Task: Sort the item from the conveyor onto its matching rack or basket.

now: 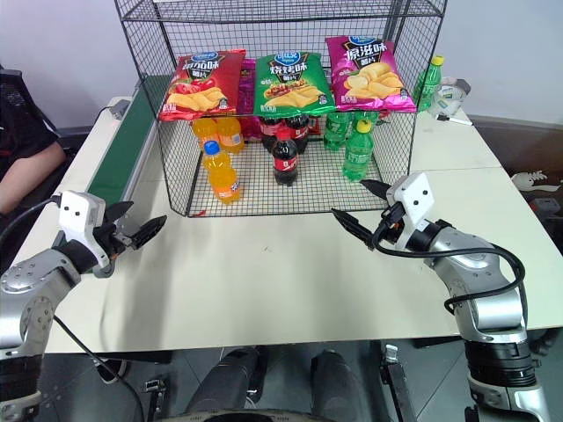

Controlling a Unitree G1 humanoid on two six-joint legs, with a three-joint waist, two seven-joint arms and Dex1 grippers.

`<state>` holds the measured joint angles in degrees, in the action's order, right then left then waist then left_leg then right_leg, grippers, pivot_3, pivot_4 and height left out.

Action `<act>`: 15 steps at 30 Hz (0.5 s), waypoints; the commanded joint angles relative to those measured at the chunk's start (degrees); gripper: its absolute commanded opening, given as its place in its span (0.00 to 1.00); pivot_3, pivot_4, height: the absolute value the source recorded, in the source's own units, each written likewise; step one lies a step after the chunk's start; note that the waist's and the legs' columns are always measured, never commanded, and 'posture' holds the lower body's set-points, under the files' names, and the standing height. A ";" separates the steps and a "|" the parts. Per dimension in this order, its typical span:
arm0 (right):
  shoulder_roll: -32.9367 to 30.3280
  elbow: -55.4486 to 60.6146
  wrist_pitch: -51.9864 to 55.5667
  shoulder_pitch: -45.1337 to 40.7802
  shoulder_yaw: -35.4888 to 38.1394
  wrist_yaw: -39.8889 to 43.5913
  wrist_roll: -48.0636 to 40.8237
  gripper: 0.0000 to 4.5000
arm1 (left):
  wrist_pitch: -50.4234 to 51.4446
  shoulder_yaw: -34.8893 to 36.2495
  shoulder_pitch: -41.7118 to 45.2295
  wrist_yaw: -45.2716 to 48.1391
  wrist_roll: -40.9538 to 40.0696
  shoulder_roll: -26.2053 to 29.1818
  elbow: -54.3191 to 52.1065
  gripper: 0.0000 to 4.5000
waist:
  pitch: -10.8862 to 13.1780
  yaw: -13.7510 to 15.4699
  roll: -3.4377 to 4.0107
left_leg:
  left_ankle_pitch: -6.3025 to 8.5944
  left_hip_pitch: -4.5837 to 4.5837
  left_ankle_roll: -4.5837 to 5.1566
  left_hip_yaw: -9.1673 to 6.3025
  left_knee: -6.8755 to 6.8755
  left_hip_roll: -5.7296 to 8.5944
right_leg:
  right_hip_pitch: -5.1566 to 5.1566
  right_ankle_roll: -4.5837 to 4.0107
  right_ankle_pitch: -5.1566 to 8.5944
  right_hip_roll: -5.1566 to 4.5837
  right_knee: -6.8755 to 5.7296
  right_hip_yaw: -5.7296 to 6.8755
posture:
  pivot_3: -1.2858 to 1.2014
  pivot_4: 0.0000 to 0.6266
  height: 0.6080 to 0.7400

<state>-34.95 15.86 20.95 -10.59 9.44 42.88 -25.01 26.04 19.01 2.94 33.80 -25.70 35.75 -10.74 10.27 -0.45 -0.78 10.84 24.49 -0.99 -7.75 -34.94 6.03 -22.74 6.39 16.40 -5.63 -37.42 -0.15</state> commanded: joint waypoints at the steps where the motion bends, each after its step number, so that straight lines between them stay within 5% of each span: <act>1: -0.34 0.75 -0.97 -0.82 0.76 0.29 -0.41 1.00 | -0.04 1.42 -0.12 0.00 -0.05 1.15 -2.33 0.99 | 0.00 0.04 0.00 | 0.00 0.00 0.00 0.00 0.00 0.00 | 0.00 0.00 0.00 0.00 0.00 0.00 | 0.52 0.24 1.00; 15: 0.13 0.44 -1.25 -1.24 0.39 0.15 -0.15 1.00 | -0.56 1.95 0.76 -1.44 -0.41 0.58 -1.41 0.99 | 0.00 0.01 0.00 | 0.00 0.00 0.00 0.00 0.01 0.00 | 0.00 -0.01 0.00 0.00 0.02 0.00 | 0.52 0.24 1.00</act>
<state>-34.87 15.49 20.86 -11.02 9.34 43.12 -24.99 26.04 19.08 3.04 32.45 -25.70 35.92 -11.02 10.27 -0.44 -0.78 10.85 24.49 -0.99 -7.75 -34.93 6.03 -22.73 6.38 16.41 -5.63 -37.39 -0.15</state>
